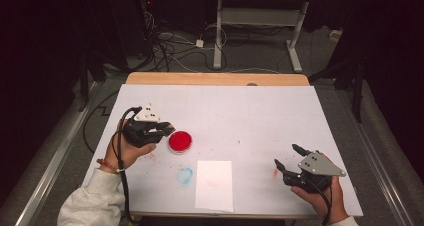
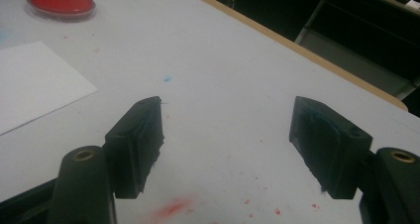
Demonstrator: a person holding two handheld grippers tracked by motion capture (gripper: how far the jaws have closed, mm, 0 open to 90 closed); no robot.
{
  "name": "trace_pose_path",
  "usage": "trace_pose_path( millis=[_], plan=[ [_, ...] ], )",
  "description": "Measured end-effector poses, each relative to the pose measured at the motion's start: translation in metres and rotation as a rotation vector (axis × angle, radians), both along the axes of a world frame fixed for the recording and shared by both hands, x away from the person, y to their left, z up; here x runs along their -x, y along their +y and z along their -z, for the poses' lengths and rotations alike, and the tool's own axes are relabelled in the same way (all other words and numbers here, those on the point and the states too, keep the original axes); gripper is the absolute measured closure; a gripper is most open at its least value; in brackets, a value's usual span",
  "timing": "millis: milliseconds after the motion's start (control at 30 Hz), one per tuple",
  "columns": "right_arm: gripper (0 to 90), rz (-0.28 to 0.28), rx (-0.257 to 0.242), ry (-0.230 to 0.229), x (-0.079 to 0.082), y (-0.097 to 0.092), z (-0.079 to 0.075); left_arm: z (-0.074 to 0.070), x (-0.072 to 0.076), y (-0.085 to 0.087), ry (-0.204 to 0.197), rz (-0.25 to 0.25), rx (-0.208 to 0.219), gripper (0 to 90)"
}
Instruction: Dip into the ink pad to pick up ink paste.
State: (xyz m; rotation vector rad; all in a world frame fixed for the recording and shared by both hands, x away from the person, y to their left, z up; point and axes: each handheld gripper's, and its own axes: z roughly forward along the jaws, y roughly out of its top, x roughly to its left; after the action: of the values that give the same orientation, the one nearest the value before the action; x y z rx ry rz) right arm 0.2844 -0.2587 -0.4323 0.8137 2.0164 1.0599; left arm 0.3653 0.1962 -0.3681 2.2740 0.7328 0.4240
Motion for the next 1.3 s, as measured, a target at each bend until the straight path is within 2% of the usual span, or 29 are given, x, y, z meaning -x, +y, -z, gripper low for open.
trace_pose_path(
  millis=[67,167,300,433,567,733,800,900,1033,1200,1300],
  plan=[
    [29.4,-0.003,0.001,-0.007,0.000,0.000,-0.001,-0.002,0.001,-0.002,-0.011,0.004,-0.011,74.0],
    [29.4,-0.002,0.010,-0.009,0.001,0.001,0.000,-0.003,0.001,-0.004,-0.011,0.014,-0.002,74.0],
    [29.3,-0.006,0.019,0.000,0.000,0.003,0.001,0.003,-0.003,-0.009,0.012,0.028,-0.012,74.1],
    [29.3,-0.011,0.030,0.007,-0.001,0.004,0.003,0.018,-0.013,-0.016,0.060,0.038,-0.034,74.0],
    [29.2,-0.013,0.034,0.009,0.000,0.005,0.004,0.036,-0.024,-0.027,0.104,0.041,-0.084,74.0],
    [28.9,0.002,0.040,0.010,0.001,0.005,0.005,0.053,-0.037,-0.034,0.149,0.033,-0.116,74.0],
    [28.9,0.001,0.047,0.007,0.001,0.004,0.005,0.057,-0.040,-0.034,0.155,0.020,-0.138,74.0],
    [28.7,0.003,0.045,0.011,0.001,0.005,0.006,0.064,-0.045,-0.032,0.184,0.023,-0.128,74.0],
    [28.4,0.006,0.048,0.013,0.001,0.004,0.006,0.073,-0.050,-0.034,0.204,0.014,-0.151,74.0],
    [28.4,0.007,0.048,0.010,0.002,0.004,0.006,0.076,-0.053,-0.032,0.217,0.013,-0.128,74.0],
    [28.5,0.008,0.049,0.009,0.002,0.004,0.006,0.077,-0.052,-0.032,0.214,0.014,-0.131,74.1]
  ],
)
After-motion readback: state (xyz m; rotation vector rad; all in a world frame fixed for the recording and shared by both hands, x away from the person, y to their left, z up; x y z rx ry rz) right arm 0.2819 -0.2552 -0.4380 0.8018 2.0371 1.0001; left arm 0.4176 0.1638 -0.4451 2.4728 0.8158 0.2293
